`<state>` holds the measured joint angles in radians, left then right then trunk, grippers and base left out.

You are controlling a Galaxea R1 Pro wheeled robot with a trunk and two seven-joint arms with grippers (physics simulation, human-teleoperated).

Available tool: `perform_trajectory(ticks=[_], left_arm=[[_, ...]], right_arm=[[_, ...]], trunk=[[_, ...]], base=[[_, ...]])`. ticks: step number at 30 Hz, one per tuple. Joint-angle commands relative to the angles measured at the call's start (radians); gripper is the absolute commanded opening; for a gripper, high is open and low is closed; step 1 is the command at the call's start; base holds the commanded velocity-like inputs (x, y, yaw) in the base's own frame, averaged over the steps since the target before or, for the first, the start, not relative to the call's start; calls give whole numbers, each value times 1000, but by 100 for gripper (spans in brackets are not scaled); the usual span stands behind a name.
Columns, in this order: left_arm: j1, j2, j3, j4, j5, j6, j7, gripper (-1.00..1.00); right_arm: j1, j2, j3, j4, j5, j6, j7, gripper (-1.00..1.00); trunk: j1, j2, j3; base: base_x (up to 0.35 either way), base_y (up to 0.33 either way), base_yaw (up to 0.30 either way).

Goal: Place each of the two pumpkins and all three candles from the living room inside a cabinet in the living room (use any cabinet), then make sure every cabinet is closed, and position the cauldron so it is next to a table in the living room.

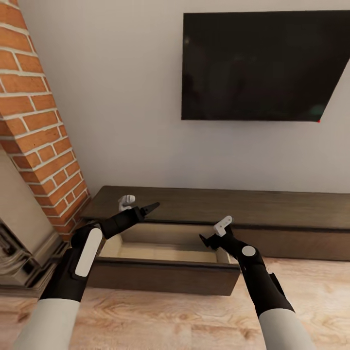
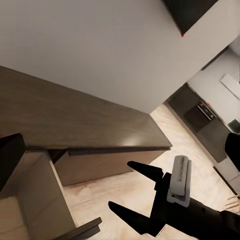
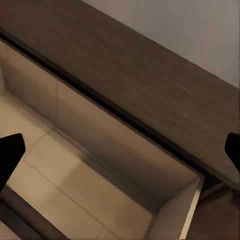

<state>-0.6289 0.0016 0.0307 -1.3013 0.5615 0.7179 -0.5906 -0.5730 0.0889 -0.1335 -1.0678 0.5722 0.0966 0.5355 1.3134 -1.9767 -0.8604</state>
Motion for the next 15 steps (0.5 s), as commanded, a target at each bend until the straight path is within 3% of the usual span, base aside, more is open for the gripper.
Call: perform_trajectory(ticks=[1,15], left_arm=[[0,0,0,0,0,0,0,100],[0,-6,-2,0,-2,0,0,100]], right_arm=[[0,0,0,0,0,0,0,100],[1,1,1,0,0,0,-2,100]], trunk=[[0,0,0],[0,0,10]], base=[[0,0,291],[0,0,283]])
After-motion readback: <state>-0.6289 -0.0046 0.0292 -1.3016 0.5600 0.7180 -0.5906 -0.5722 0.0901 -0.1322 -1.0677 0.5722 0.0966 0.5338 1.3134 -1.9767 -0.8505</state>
